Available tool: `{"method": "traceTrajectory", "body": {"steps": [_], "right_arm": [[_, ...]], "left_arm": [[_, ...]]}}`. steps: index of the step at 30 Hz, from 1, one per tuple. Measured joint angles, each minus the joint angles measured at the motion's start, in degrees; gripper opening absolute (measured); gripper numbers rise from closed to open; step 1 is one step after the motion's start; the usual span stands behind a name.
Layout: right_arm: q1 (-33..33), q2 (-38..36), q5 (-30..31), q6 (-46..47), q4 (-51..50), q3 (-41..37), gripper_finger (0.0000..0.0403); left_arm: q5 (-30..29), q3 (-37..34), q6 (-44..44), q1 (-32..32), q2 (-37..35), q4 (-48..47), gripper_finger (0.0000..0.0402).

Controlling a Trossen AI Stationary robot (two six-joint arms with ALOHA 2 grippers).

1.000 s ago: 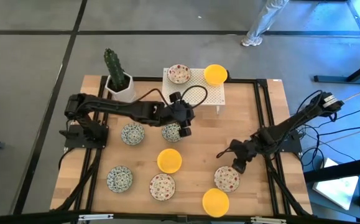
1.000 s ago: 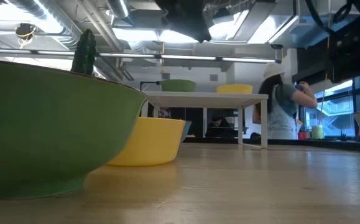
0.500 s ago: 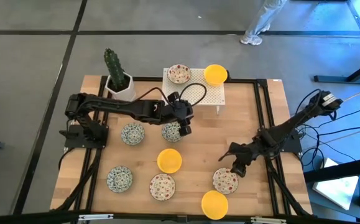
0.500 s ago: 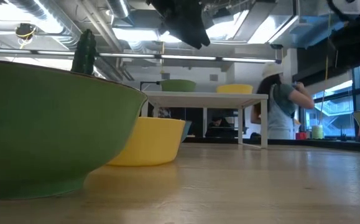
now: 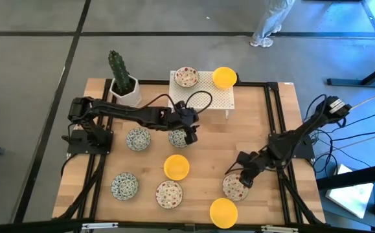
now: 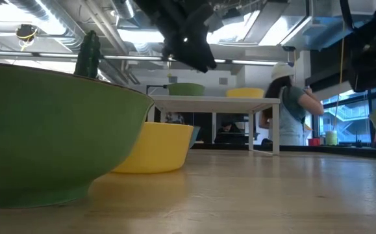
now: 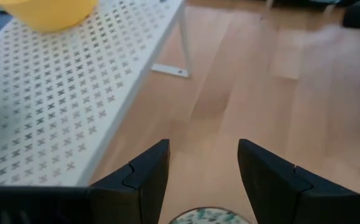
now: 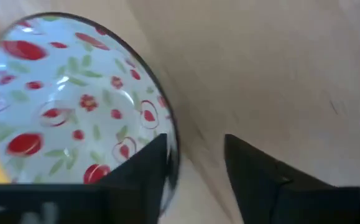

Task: Pick & Place Mini bowls
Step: Stack the right red white bowl on top of the red white bowl on the shelf

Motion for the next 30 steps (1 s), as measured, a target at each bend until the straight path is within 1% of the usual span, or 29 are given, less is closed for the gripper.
{"method": "traceTrajectory", "body": {"steps": [2, 5, 6, 7, 9, 11, 13, 15, 18, 20, 22, 26, 30], "right_arm": [[0.0, 0.2, 0.2, 0.0, 0.0, 0.0, 0.0111], [-0.3, 0.2, 1.1, -0.5, 0.7, 0.0, 0.0039], [-0.3, -0.1, 1.1, -1.1, 1.8, 0.1, 0.0022], [-0.2, -0.2, 2.1, -1.7, 2.3, 0.4, 0.0016], [-0.3, -0.3, 3.6, -1.8, 1.2, 0.9, 0.0020], [-0.3, -0.6, 6.6, -2.4, -0.7, 2.0, 0.0025], [-0.3, -0.7, 9.7, -3.0, -3.2, 4.3, 0.0020], [-0.3, -0.9, 14.5, -3.2, -8.2, 6.8, 0.0012], [-0.3, -0.9, 23.7, -2.9, -16.8, 11.0, 0.0012], [-0.3, -0.9, 29.3, -1.8, -21.3, 13.7, 0.0015], [-0.7, -0.9, 33.3, -1.5, -24.2, 15.4, 0.0015], [-2.9, -0.9, 36.2, -3.2, -25.1, 16.9, 0.0013], [-5.5, -0.9, 36.6, -5.2, -25.6, 16.9, 0.0013]], "left_arm": [[1.2, 0.0, -0.3, -0.1, 0.7, 1.9, 0.0184], [4.9, 0.0, -0.3, -0.5, 1.6, 4.3, 0.0184], [6.1, 0.2, -0.3, -0.6, 2.2, 5.9, 0.0184], [7.5, 0.1, -0.3, -0.6, 2.7, 6.2, 0.0184], [9.5, 0.1, -0.3, -0.7, 4.2, 7.5, 0.0184], [11.5, 0.1, -0.6, -0.6, 5.5, 9.0, 0.0184], [13.2, 0.1, -1.3, -0.4, 6.9, 10.6, 0.0184], [15.1, 0.1, -1.4, -0.2, 8.2, 11.7, 0.0184], [17.6, 0.3, -1.4, -0.1, 8.7, 12.7, 0.0184], [17.7, 0.8, -1.4, -0.2, 8.7, 13.8, 0.0184], [17.7, 1.6, -1.1, -0.5, 8.7, 14.0, 0.0184], [16.8, 4.2, 2.0, -1.7, 8.7, 16.7, 0.0184], [15.5, 5.2, 4.3, -3.1, 8.8, 17.2, 0.0184]]}}
